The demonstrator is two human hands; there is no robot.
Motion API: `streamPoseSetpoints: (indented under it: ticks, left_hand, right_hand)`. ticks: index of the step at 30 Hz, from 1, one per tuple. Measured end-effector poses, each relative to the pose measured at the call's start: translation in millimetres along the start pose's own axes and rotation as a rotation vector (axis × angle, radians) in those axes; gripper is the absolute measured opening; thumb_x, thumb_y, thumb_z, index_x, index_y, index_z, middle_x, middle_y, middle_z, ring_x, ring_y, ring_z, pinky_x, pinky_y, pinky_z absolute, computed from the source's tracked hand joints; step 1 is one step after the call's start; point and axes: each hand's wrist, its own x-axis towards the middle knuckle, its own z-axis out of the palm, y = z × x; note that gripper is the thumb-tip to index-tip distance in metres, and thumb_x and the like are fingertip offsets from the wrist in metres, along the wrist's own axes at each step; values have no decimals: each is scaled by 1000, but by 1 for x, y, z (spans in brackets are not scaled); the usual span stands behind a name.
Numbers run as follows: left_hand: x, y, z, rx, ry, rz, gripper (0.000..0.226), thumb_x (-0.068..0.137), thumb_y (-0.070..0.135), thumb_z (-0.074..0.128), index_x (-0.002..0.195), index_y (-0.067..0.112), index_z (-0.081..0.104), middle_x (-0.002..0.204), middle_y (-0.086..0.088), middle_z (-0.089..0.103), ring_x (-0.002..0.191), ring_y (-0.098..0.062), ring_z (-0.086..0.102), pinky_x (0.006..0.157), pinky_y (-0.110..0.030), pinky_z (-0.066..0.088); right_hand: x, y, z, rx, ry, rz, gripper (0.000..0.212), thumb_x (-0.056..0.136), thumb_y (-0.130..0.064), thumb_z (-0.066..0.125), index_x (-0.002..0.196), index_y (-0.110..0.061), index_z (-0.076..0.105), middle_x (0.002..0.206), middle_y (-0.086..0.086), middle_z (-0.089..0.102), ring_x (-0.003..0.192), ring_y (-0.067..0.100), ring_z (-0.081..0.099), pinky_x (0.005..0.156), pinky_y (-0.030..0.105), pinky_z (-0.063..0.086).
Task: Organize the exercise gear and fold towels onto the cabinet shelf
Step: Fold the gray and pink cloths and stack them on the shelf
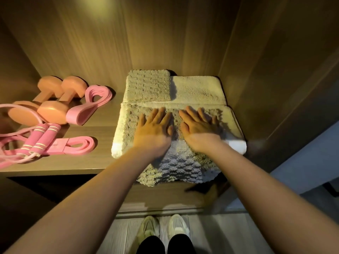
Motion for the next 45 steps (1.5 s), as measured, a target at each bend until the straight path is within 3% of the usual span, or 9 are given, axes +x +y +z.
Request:
streamPoseSetpoints:
  ticks: [6,14,17,21,24,26,35,39,45]
  left_hand:
    - [-2,-26,4,81,-73,-133,71,89,68,-5,151,34,-15,158,-6,-22,147,-27,-18,118,-52,-10]
    - [-16,-54,-6,36,-96,-309,76,96,64,5,155,19,-7,162,-6,-16,149,-22,-12,116,-55,-8]
    - [-32,-53,-10,-13,11,-331,68,100,53,18,156,16,7,164,-6,-2,150,-24,-2,119,-55,-2]
    - [-87,-50,-10,-197,329,-318,51,98,34,46,141,9,40,151,-13,35,140,-30,30,112,-53,25]
    - [-133,-46,1,-273,515,-362,29,93,25,58,115,6,55,117,-13,55,111,-33,51,88,-48,40]
    - [-153,-46,12,-316,439,-421,17,92,24,59,102,9,58,97,-6,60,94,-30,57,82,-46,42]
    - [-147,-66,68,-724,-2,-649,37,89,25,67,120,8,56,119,-8,64,112,-27,58,84,-31,39]
    - [-134,-71,77,-826,-58,-608,27,87,24,70,111,12,64,113,-6,66,110,-24,59,88,-34,44]
    - [-146,-68,78,-839,22,-519,14,90,19,68,78,27,66,81,9,68,81,-10,61,71,-27,43]
  right_hand:
    - [5,13,4,-53,-43,78,58,90,-70,-2,143,-54,-18,153,-16,-33,143,24,-30,108,63,-18]
    - [-5,38,-1,-27,-27,294,74,90,-72,3,152,-34,-13,160,1,-24,147,24,-20,116,54,-10]
    - [-25,49,-6,15,28,323,72,97,-63,8,156,-23,-4,163,7,-11,150,24,-9,120,45,-1]
    - [-86,59,8,360,389,176,48,102,-34,34,135,0,46,135,19,49,127,36,44,103,39,35]
    - [-135,61,35,539,626,127,40,99,-12,47,137,1,46,139,15,44,131,21,40,108,20,26]
    - [-154,63,59,580,673,170,38,95,-3,52,133,2,49,132,18,48,122,19,44,103,15,28]
    - [-121,76,96,928,72,555,44,98,-15,54,138,1,43,139,18,50,127,30,49,93,27,37]
    - [-106,77,99,975,19,545,20,96,-13,57,109,1,52,114,17,59,103,31,58,98,52,46]
    - [-119,85,108,1014,72,490,10,96,-10,56,87,-9,57,77,3,53,84,25,54,93,55,50]
